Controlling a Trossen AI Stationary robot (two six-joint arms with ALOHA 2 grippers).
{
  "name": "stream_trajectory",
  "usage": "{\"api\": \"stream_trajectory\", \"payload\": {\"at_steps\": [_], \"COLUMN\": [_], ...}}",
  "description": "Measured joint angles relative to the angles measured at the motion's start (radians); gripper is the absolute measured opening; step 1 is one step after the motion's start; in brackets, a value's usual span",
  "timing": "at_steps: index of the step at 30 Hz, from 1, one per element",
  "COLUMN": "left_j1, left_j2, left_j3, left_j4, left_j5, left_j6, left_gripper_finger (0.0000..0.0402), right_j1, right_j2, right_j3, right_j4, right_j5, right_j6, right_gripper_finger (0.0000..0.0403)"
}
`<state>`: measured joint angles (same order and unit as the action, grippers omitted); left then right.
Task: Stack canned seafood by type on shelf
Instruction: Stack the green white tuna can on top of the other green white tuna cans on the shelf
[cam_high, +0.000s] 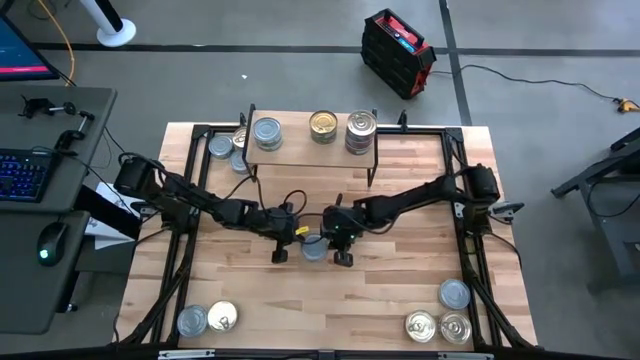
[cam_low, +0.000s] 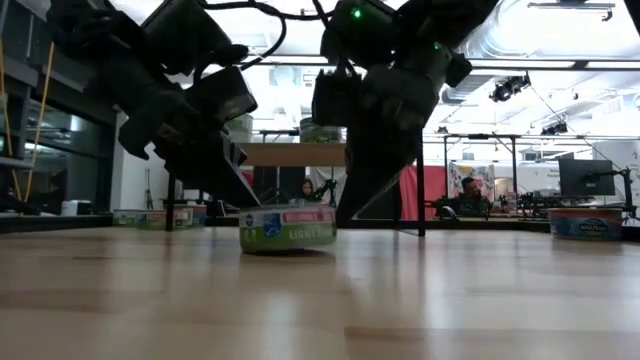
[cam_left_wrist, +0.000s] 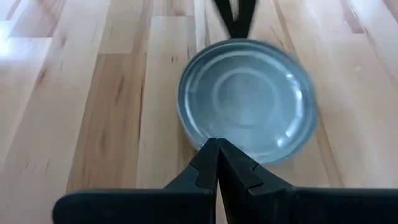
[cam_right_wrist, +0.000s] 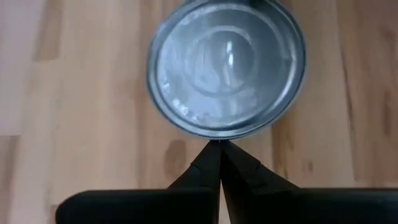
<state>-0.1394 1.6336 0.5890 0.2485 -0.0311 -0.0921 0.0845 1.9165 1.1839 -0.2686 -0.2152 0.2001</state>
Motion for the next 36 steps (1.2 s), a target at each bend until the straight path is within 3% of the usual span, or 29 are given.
{"api": "stream_trajectory", "payload": {"at_steps": [13,17,25,31,36], "left_j1": [-0.001,0.001,0.004,0.068,0.162], "left_j2": [0.002,-0.036,-0.175,-0.228,-0.169], "left_j3": [-0.035,-0.037,-0.037,-0.035,-0.034], "left_j4": [-0.036,-0.094,-0.208,-0.035,0.005], "left_j5": [-0.016,-0.063,-0.173,-0.273,-0.235], "left_j6": [-0.042,-0.078,-0.067,0.145,0.191], "left_gripper_finger": [0.0000,0.0000,0.0000,0.0000,0.0000], "right_j1": [-0.007,-0.006,-0.037,-0.094,-0.157], "right_j2": [-0.066,-0.074,-0.108,-0.095,-0.069], "right_j3": [0.002,0.002,0.002,-0.002,-0.002], "right_j4": [0.040,0.011,-0.138,-0.106,-0.084], "right_j5": [-0.013,-0.012,0.107,0.148,0.199], "right_j6": [-0.015,-0.043,-0.060,-0.132,-0.170], "right_gripper_finger": [0.0000,0.0000,0.0000,0.0000,0.0000]}}
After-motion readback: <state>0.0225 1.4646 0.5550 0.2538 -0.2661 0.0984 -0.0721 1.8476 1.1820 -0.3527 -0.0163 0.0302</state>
